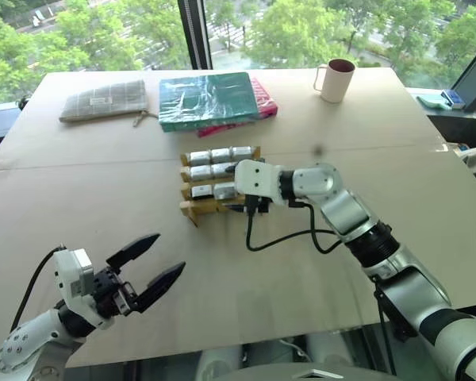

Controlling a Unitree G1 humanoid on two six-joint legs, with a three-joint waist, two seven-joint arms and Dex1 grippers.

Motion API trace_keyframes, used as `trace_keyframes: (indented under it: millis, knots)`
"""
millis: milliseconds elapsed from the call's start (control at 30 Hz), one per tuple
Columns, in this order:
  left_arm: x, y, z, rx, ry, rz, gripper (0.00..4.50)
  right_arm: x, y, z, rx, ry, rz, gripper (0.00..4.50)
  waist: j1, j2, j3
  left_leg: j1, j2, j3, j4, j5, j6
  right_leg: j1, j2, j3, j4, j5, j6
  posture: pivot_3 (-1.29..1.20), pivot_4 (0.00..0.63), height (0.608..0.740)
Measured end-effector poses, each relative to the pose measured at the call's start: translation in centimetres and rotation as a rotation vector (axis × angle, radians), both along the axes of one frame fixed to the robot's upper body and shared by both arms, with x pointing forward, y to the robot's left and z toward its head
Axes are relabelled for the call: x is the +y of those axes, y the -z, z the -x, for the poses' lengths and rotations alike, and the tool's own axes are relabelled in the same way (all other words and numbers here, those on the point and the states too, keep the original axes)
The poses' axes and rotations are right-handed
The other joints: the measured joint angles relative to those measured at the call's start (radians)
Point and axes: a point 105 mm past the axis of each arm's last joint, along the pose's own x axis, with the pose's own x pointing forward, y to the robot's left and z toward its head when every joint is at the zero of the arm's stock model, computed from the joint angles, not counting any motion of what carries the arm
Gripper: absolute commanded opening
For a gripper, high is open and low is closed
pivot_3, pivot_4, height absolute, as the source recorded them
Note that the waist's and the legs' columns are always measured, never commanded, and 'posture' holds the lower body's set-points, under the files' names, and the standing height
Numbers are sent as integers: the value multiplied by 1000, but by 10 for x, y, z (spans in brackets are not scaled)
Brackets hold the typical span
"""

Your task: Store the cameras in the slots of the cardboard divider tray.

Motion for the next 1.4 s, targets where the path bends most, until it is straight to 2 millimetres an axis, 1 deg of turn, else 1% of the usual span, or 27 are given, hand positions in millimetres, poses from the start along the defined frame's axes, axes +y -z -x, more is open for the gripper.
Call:
trace_keyframes:
  millis: [67,133,167,200,300,433,467,600,833,967,1100,1400]
  knots:
    - [2,-1,2,0,-14,-7,4500,0,3,-3,-6,8,8,3708,0,0,0,0,0,0,0,0,0,0,0,0,0,0,0,0,150,740]
    - [2,-1,4,0,-17,-8,4500,1,5,-7,-9,18,12,3141,-1,0,0,0,0,0,0,0,0,0,1,0,0,0,-1,0,150,740]
    - [2,-1,4,0,-18,-8,4500,1,7,-7,-9,19,14,2933,0,0,0,0,0,0,0,0,0,0,2,0,0,-1,-1,0,150,740]
    - [1,-1,5,1,-19,-8,4500,2,9,-8,-9,18,17,2422,0,0,0,0,0,0,0,0,0,0,2,0,0,-1,-1,0,150,740]
    - [0,-2,7,1,-18,-10,4500,3,16,-9,-12,13,37,2422,0,0,0,0,0,0,0,0,0,0,4,0,0,-1,-2,0,150,740]
    - [0,-2,7,1,-19,-10,4500,5,18,-11,-8,13,38,2422,-1,0,0,0,0,0,0,0,0,0,4,0,0,-1,-2,0,150,740]
    - [0,-2,7,1,-20,-9,4500,6,17,-11,-12,10,38,2153,-1,0,0,0,0,0,0,0,0,0,4,0,0,-1,-2,0,150,740]
    - [0,-2,7,1,-26,-7,4500,7,12,-11,-27,-5,43,766,0,0,0,0,0,0,0,0,0,0,5,0,0,-1,-2,0,150,740]
    - [-1,-2,8,-2,-39,-3,4500,5,12,-10,-27,-21,55,767,0,0,0,0,0,0,0,0,0,0,4,0,0,-1,-2,0,150,740]
    - [0,-2,9,-5,-45,-1,4500,3,8,-10,-23,-47,76,767,0,0,0,0,0,0,0,0,0,0,4,0,0,-1,-2,0,150,740]
    - [-1,-2,9,-10,-46,0,4500,2,3,-14,-12,-80,121,767,0,0,0,0,0,0,0,0,0,0,4,0,0,-1,-2,0,150,740]
    - [-1,0,11,-2,-48,2,4500,-1,3,-19,49,-136,201,767,0,0,0,0,0,0,0,0,0,0,0,0,0,-1,-2,0,150,740]
